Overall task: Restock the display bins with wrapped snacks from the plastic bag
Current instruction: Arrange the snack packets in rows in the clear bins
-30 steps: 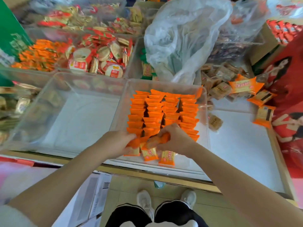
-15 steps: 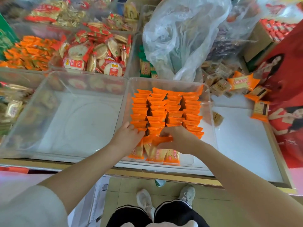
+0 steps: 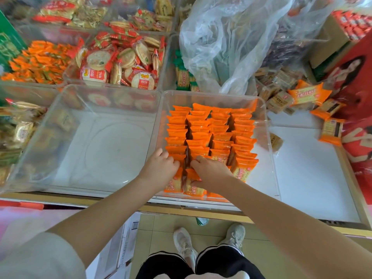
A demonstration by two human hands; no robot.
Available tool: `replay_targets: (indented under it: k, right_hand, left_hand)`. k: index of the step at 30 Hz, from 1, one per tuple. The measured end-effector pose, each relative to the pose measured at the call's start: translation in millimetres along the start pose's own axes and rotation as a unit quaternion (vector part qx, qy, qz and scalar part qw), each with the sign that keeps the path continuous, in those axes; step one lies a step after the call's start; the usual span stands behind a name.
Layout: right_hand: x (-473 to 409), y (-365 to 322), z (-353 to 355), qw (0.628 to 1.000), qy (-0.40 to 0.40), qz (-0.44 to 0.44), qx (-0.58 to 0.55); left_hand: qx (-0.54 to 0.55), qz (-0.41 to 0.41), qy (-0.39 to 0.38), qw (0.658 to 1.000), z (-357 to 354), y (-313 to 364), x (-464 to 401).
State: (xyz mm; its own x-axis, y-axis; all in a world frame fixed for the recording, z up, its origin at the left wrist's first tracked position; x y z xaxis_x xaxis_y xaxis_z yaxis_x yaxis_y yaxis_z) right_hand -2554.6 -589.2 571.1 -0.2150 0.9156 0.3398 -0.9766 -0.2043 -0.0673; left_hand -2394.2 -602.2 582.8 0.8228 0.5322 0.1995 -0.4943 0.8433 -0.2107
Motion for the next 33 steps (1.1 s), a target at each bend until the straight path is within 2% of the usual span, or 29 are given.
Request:
replay_targets:
  k: [4,7,9,13,16,18,24,28,30,33]
  right_hand:
    - [4,1,0,0.998,0.04,-0.028,0.029]
    - [2,13,13,0.996,0.025,-0.078,-0.047]
    - [6,36,28,0.985,0.048,-0.11,-0.124]
    - [16,119,52,0.953,0.134,-0.189,-0.194]
    - [24,193,57,0.916,0.159,-0.283,-0.235]
    - [29,235,55,0.903,0.173,-0.305,-0.247]
    - [6,333,49,0.93,0.144,-0.287,-0.178]
    - [-44,369,65,0.958,0.174,-0.211,-0.084]
    - [-68,379,71,0.966,0.185,-0.179,-0.027]
    - [-91,390,72,0.966,0.189,-0.174,0.032]
  left_hand:
    - [0.031,0.019,-0.003,0.999,5,2,-2]
    - [0.066,0.024,0.023,0.997,13,0,-6]
    - [0.087,0.02,0.04,0.995,15,0,-13]
    - [0.122,-0.008,0.093,0.988,46,12,-48]
    - [0.136,-0.029,0.172,0.975,71,27,-97]
    - [0.163,-0.035,0.201,0.965,83,38,-136]
    - [0.186,-0.019,0.258,0.948,110,51,-246]
    - [0.147,0.042,0.213,0.965,111,29,-307]
    - [0.094,0.114,0.126,0.981,109,13,-333]
    - [0.033,0.163,0.03,0.986,102,0,-361]
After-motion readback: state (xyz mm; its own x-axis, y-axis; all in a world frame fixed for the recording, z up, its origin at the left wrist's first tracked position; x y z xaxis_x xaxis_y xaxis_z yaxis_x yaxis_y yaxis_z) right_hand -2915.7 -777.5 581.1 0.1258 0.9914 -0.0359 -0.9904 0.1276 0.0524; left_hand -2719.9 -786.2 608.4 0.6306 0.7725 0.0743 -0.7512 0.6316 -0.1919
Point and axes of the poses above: each hand's wrist, its own x-axis away from the middle knuckle, its own z-axis out of the back of the hand, y = z × x, the point moved 1 cm from there along -x, towards the middle knuckle, and after that the axes turned 15 degrees about -z, right-handed, at the moved point
